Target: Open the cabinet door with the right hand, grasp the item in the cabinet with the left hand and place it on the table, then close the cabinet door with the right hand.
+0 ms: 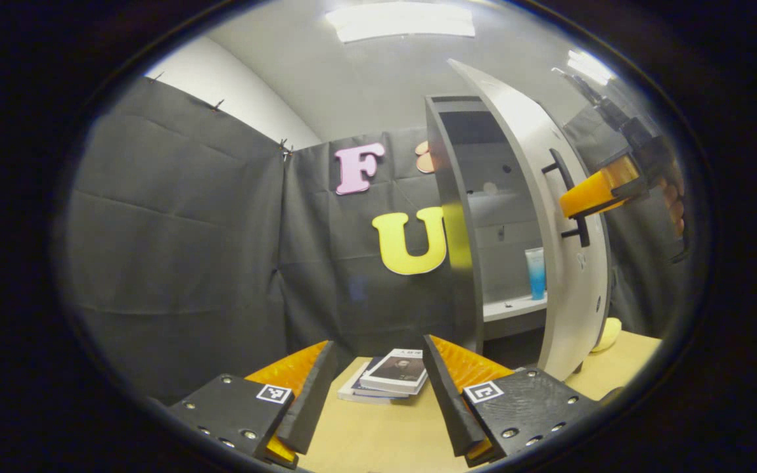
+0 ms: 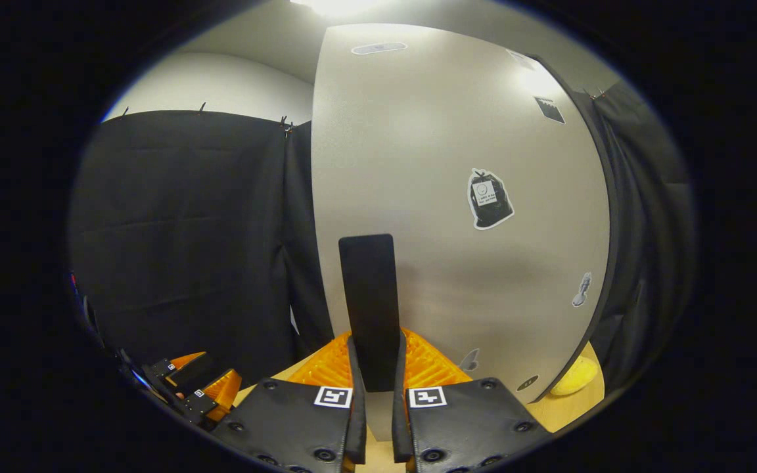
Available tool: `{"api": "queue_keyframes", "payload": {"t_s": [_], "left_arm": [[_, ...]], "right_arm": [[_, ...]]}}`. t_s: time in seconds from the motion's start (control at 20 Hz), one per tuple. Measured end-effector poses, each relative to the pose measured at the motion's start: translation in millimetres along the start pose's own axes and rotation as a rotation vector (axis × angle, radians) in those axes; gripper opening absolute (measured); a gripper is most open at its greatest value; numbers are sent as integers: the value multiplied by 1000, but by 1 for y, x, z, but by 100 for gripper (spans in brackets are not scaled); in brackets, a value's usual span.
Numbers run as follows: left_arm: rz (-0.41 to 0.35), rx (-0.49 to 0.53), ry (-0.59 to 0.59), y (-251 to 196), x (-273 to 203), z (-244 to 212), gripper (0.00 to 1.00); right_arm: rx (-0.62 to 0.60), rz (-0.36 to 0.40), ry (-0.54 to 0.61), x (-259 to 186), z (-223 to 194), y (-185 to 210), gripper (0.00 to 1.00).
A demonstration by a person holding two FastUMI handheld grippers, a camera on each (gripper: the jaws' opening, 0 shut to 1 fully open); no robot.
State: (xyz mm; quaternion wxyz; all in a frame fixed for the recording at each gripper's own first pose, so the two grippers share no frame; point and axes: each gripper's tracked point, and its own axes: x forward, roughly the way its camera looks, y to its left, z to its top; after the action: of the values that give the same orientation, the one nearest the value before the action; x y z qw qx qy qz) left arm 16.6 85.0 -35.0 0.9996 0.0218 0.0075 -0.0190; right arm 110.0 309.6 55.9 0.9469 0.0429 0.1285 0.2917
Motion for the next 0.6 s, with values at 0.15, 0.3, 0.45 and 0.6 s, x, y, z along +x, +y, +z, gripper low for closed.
{"api": "queue_keyframes", "payload": {"t_s": [0.15,0.3,0.45,0.6], "left_arm": [[-27,0,-7,-17,4,4,80],[-49,-1,-12,-33,6,9,80],[-75,-4,-18,-52,7,14,80],[-104,-6,-25,-74,8,20,80]], "right_arm": [[-12,12,-4,-1,0,-1,17],[4,29,-7,-4,0,-5,15],[8,41,-8,-3,-2,-8,15],[10,47,-8,-3,-1,-10,15]]}}
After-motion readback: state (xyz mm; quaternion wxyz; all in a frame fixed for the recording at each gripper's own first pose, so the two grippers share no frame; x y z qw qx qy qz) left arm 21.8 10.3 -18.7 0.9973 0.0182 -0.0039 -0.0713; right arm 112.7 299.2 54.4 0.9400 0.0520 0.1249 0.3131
